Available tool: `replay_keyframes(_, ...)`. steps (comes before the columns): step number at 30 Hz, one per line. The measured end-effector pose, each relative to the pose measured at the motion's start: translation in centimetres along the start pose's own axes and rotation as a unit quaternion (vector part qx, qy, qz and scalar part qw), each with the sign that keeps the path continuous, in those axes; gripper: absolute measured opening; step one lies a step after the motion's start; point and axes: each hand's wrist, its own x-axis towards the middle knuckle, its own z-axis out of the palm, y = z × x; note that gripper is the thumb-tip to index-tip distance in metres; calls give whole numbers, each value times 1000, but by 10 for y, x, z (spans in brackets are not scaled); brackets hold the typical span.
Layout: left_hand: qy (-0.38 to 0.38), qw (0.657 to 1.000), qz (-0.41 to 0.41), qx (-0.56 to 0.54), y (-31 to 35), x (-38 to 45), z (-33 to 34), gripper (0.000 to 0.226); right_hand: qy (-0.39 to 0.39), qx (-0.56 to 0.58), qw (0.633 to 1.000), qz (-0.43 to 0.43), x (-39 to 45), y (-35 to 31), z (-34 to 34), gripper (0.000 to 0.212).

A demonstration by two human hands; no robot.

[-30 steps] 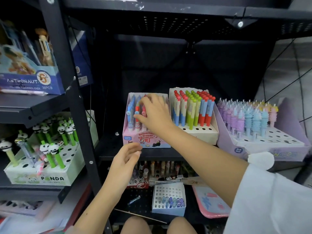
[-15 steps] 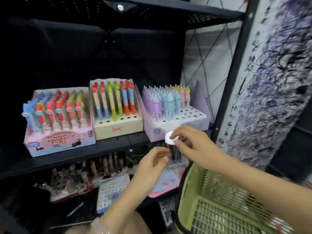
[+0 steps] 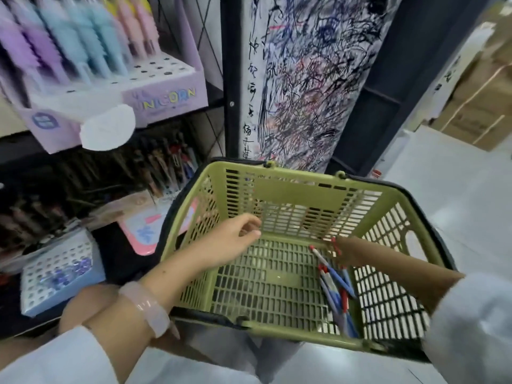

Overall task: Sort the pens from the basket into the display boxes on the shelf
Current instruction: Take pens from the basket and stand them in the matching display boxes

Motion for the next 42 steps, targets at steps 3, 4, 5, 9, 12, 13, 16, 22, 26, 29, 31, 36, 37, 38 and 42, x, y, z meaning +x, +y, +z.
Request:
replay_keyframes(3,-6,999,-24,20,-11,-1,6,23,-18,48,997,53,20,13,25,67)
replay_keyframes(4,-5,999,-35,21,-15,-1,7,24,-23,64,996,57,26,12,34,69)
replay_keyframes(5,-5,999,-44,20,-18,-2,8,25,-29,71,995,59,32,10,44,69)
replay_keyframes(9,-4,998,-60,11,-24,-4,9,30,-35,-21,997,69,38,-3,84,88)
replay_keyframes(12,-6,998,-59,4,-23,-2,10,27,-18,-3,998,54,38,0,100,91)
replay_keyframes(13,-8,998,-59,0,-22,-2,11,25,-10,6,998,56,36,0,101,90)
replay_keyframes(16,-15,998,-56,-7,-19,-2,12,19,35,-15,997,65,31,1,104,92)
replay_keyframes(22,-9,998,-63,-28,-18,-5,9,26,57,114,988,86,28,-14,95,89)
replay_keyframes(26,-7,997,-70,-41,-16,-8,6,28,26,195,980,-11,21,-42,69,43)
replay_keyframes(29,3,993,-83,-81,-11,-9,3,27,23,358,927,-110,6,-76,30,24)
replay_keyframes(31,0,987,-101,-124,-6,-10,3,32,39,465,871,-152,-7,-103,5,20)
replay_keyframes(36,-8,960,-79,-269,7,-13,3,57,15,627,733,-264,-36,-163,-35,18)
replay_keyframes(37,8,957,-58,-286,10,-13,2,52,13,637,719,-277,-42,-172,-41,16)
replay_keyframes(38,32,953,-42,-297,13,-15,0,45,19,635,717,-288,-47,-179,-46,16)
replay_keyframes(42,126,949,-1,-288,18,-28,-14,25,69,613,724,-308,-61,-200,-62,25)
